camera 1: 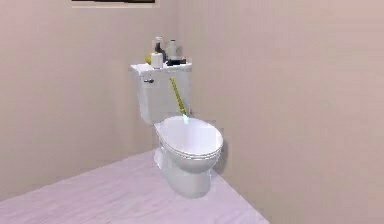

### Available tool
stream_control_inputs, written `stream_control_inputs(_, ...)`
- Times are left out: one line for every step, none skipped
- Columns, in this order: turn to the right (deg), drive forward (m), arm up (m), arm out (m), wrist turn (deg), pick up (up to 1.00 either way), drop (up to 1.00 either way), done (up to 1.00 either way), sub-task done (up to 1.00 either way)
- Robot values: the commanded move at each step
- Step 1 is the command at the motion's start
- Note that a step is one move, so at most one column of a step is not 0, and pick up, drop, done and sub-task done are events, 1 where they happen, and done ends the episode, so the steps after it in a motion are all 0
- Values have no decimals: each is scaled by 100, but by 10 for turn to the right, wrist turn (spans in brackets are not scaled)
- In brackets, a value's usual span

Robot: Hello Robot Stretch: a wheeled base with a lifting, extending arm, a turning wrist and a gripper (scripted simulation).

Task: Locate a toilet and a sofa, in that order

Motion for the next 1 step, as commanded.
stream_control_inputs(0,35,0,0,0,0,0,0,0)
